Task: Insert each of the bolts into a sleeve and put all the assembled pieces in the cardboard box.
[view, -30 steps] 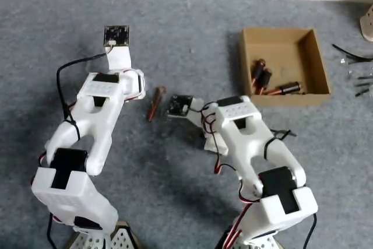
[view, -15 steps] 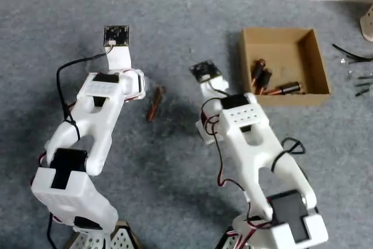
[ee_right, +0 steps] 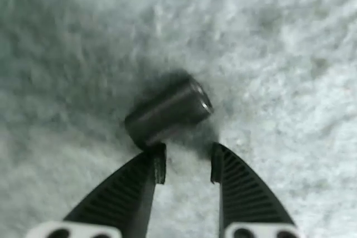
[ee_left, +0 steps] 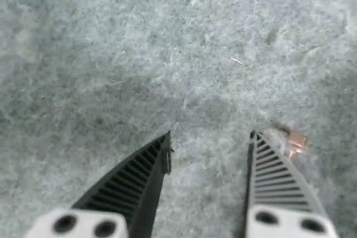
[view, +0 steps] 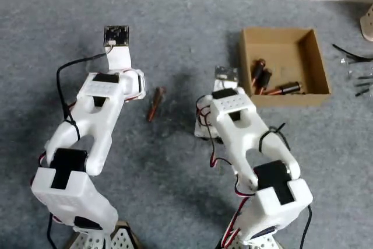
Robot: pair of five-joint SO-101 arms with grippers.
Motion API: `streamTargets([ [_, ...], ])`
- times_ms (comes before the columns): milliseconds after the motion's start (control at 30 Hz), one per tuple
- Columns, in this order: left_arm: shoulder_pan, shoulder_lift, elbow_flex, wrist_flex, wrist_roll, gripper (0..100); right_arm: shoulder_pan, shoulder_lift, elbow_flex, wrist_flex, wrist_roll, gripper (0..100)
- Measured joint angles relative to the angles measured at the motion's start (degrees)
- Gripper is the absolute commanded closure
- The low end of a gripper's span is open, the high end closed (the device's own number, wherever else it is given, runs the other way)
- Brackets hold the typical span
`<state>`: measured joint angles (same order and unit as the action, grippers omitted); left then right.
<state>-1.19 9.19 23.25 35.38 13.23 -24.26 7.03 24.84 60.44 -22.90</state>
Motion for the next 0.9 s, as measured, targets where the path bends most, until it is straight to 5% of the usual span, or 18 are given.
streamTargets([
  [367, 0.0, 0.0, 0.0, 0.0, 0.0, 78, -3.1, 0.1, -3.1, 0.0, -1.1, 87.8],
  [600, 0.0, 0.0, 0.0, 0.0, 0.0, 78, -3.0, 0.1, -3.1, 1.8, 27.5, 87.8],
  [900, 0.0, 0.0, 0.0, 0.0, 0.0, 78, -0.5, 0.1, -9.8, 6.2, 44.0, 87.8],
])
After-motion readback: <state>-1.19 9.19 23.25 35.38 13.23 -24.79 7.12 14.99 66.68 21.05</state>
